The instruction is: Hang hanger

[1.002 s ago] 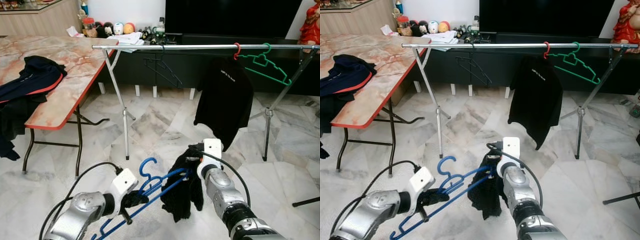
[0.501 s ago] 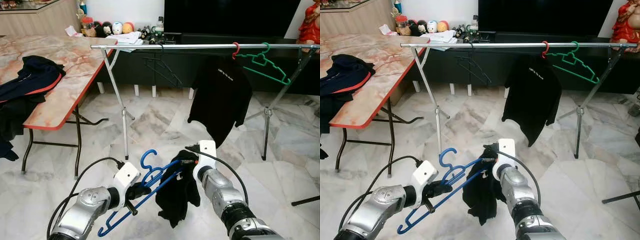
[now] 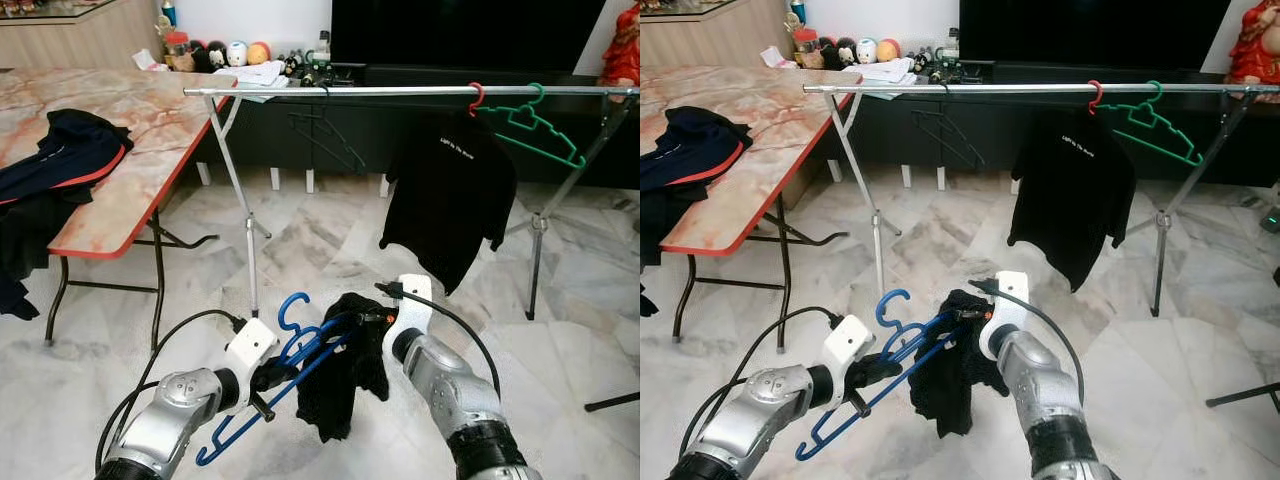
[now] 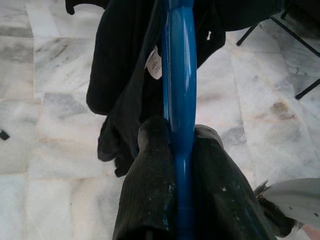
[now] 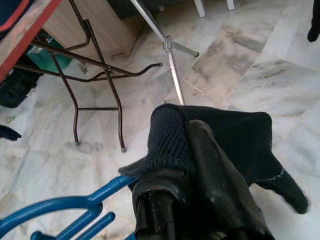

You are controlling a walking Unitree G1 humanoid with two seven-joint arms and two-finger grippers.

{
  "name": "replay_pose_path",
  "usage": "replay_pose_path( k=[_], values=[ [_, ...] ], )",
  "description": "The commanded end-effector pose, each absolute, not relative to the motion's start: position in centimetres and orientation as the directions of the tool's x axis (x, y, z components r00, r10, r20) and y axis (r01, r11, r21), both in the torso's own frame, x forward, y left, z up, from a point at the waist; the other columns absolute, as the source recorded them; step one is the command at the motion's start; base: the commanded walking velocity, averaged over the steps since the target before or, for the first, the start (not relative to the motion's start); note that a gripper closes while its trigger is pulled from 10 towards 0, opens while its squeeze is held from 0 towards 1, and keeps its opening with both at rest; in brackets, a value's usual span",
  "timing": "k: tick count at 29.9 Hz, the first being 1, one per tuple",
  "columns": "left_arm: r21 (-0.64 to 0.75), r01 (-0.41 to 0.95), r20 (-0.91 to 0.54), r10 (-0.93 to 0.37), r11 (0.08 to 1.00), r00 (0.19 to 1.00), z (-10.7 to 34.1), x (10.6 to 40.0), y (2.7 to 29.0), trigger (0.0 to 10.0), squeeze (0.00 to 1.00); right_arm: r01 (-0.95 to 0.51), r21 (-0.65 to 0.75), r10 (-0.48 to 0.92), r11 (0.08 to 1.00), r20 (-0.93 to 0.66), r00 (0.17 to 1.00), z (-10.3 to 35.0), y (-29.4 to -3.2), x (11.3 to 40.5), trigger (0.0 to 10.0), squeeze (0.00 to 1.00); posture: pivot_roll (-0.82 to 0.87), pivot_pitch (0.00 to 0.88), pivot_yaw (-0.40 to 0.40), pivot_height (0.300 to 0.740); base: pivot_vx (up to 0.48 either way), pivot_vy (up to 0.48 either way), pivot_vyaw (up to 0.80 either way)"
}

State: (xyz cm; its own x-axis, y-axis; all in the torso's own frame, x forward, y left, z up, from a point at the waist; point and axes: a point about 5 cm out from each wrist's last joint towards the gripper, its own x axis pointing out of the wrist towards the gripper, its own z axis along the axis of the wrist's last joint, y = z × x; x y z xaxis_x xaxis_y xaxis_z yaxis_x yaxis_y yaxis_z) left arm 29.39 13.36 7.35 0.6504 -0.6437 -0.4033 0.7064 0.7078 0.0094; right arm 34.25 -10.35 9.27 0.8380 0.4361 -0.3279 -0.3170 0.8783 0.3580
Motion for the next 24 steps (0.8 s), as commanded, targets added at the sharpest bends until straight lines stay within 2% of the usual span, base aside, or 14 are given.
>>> replay_pose_path(
  k=[1, 4, 5, 8, 12, 20, 23, 24],
  values=[
    [0.043, 0.695, -0.402, -0.624, 0.718, 0.670, 7.6, 29.7, 13.9, 10.0, 0.00, -0.372, 0.345, 0.477, 0.862, -0.301, 0.826, 10.1, -9.7, 33.9, 10.0, 0.00, 0.07, 0.129, 0.019, 0.740, 0.000, 0.000, 0.00],
    [0.054, 0.684, -0.410, -0.609, 0.727, 0.679, 7.5, 29.8, 14.0, 10.0, 0.00, -0.427, 0.278, 0.496, 0.860, -0.264, 0.827, 11.6, -9.5, 33.0, 10.0, 0.00, 0.07, 0.131, 0.019, 0.740, 0.000, 0.000, 0.00],
    [0.056, 0.681, -0.414, -0.604, 0.730, 0.681, 7.5, 29.8, 14.1, 10.0, 0.00, -0.377, 0.208, 0.423, 0.903, -0.268, 0.866, 11.6, -10.3, 33.5, 10.0, 0.00, 0.07, 0.131, 0.019, 0.740, 0.000, 0.000, 0.00],
    [0.056, 0.683, -0.415, -0.605, 0.728, 0.679, 7.4, 29.7, 14.1, 10.0, 0.00, -0.309, 0.132, 0.336, 0.942, -0.311, 0.889, 10.9, -11.7, 33.7, 10.0, 0.00, 0.07, 0.131, 0.018, 0.740, 0.000, 0.000, 0.00],
    [0.064, 0.692, -0.421, -0.609, 0.719, 0.672, 7.4, 29.5, 14.3, 10.0, 0.00, -0.228, 0.099, 0.248, 0.969, -0.348, 0.904, 9.9, -13.2, 34.3, 10.0, 0.00, 0.08, 0.131, 0.017, 0.740, 0.000, 0.000, 0.00],
    [0.078, 0.675, -0.414, -0.592, 0.734, 0.692, 7.7, 29.5, 14.9, 10.0, 0.00, -0.216, 0.055, 0.221, 0.975, -0.350, 0.910, 10.1, -13.3, 34.2, 10.0, 0.00, 0.08, 0.131, 0.016, 0.740, 0.000, 0.000, 0.00],
    [0.081, 0.675, -0.414, -0.592, 0.733, 0.692, 7.7, 29.6, 14.8, 10.0, 0.00, -0.252, 0.075, 0.262, 0.965, -0.352, 0.898, 9.9, -12.5, 33.8, 10.0, 0.00, 0.08, 0.132, 0.016, 0.740, 0.000, 0.000, 0.00],
    [0.081, 0.674, -0.413, -0.591, 0.734, 0.693, 7.7, 29.6, 14.8, 10.0, 0.00, -0.314, 0.093, 0.326, 0.945, -0.334, 0.884, 10.4, -11.7, 33.5, 10.0, 0.00, 0.08, 0.132, 0.018, 0.740, 0.000, 0.000, 0.00]
  ],
)
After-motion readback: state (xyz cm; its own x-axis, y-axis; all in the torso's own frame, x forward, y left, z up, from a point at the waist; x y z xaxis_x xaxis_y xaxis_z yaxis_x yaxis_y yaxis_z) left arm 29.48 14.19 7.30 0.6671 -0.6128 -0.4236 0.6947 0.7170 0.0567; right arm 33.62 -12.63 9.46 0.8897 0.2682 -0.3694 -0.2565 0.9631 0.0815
